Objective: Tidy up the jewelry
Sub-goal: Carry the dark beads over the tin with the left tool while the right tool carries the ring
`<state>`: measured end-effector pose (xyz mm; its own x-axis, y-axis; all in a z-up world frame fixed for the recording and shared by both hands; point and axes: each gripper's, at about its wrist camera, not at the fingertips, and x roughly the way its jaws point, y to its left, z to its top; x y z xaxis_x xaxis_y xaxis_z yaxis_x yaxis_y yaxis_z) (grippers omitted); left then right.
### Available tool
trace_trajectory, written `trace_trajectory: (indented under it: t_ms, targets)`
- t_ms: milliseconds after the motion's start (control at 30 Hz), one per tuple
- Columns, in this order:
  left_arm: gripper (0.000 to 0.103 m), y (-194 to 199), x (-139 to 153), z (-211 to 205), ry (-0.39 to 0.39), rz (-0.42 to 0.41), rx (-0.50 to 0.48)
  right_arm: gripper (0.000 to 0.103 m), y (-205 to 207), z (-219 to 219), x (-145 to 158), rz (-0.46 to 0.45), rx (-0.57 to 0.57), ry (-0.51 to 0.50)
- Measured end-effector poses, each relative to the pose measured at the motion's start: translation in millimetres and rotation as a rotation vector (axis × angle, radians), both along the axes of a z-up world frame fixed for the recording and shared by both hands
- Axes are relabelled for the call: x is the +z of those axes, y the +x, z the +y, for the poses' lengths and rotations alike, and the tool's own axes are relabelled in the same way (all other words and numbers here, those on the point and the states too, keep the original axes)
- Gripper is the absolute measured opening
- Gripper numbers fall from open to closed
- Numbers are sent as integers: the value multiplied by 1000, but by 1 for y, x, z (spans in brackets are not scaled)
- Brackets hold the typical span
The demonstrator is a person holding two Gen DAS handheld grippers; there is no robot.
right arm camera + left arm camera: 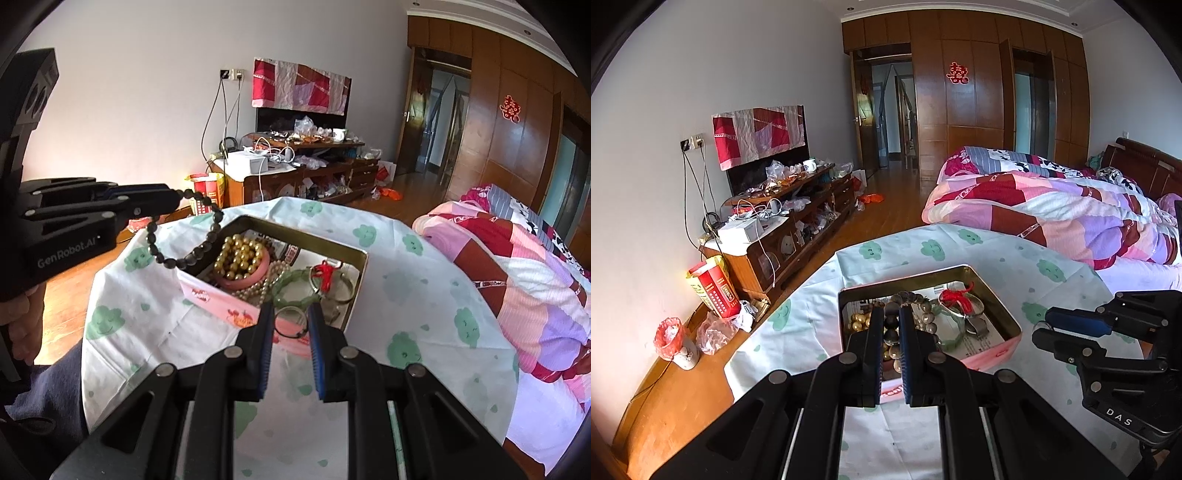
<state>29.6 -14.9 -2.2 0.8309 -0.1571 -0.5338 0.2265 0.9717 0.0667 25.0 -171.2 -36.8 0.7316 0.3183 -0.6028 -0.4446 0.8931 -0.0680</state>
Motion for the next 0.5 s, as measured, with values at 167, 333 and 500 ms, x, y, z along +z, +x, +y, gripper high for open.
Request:
trace_trajectory:
  t_ms: [167,333,500]
  targets:
    - [7,6,4,1,5,-12,6,20,7,0,5,-15,-3,-3]
    - [7,17,9,-2,16,-20,7,20,15,0,13,-30,-4,-8]
    - [7,28,11,-3,20,-23,13,20,24,1,20,-44,-6,-14]
